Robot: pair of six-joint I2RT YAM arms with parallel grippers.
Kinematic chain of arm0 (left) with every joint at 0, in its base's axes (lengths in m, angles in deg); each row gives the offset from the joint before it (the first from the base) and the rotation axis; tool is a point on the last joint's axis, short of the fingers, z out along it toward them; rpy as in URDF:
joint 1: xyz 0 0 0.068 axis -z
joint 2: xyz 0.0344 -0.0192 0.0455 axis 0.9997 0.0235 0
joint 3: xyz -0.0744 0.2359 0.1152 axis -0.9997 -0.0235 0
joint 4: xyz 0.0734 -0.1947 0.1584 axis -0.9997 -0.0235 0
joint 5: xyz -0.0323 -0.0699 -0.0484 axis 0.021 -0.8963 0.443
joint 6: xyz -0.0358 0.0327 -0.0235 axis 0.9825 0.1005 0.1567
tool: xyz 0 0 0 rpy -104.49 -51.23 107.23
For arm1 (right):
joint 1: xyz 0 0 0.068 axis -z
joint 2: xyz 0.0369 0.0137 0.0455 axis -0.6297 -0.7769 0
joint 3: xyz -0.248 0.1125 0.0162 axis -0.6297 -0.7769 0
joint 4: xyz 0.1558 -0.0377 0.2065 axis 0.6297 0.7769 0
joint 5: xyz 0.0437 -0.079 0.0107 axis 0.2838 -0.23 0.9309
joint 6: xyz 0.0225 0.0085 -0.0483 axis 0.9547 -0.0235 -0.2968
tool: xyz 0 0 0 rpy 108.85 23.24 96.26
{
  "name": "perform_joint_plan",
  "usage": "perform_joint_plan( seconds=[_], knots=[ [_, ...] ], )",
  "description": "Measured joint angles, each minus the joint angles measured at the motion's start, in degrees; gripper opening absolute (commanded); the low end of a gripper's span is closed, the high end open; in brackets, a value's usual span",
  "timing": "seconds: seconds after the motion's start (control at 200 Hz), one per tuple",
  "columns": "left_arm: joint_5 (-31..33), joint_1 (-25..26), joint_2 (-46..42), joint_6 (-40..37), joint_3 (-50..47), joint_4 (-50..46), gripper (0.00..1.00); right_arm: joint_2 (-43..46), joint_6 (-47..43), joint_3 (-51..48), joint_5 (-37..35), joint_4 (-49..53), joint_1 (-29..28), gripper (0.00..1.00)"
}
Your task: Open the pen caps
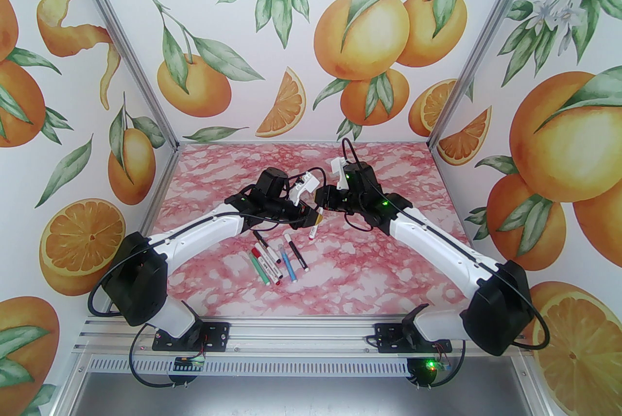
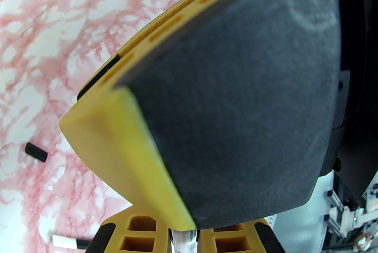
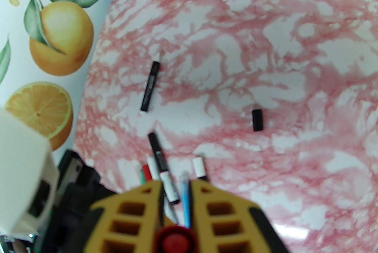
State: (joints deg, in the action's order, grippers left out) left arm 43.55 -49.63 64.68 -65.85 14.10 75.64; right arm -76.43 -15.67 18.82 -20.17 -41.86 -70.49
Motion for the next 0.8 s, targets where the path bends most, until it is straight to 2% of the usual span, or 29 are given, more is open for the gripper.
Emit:
perform_joint_plan(
  seconds=[0.18,0.29,0.54,0.801],
  knots=[
    [-0.46,0.04,0.00,1.20,-0.57,2.93,0.28,0.07,1.31,0.00,0.24,-0.61,0.00,0.12],
    [-0.52,0.02,0.00,1.79,-1.33,4.00,0.17,0.11,1.79,0.00,0.61,-0.92,0.00,0.12],
    [-0.31,0.26,-0.02,1.70,-1.64,4.37,0.06,0.83,3.26,-1.05,-0.07,-1.27,0.04,0.11],
    [10.58,4.33,0.00,-1.70,0.96,0.52,0.03,2.16,7.45,-1.42,-6.19,0.94,-0.26,0.10]
  ],
)
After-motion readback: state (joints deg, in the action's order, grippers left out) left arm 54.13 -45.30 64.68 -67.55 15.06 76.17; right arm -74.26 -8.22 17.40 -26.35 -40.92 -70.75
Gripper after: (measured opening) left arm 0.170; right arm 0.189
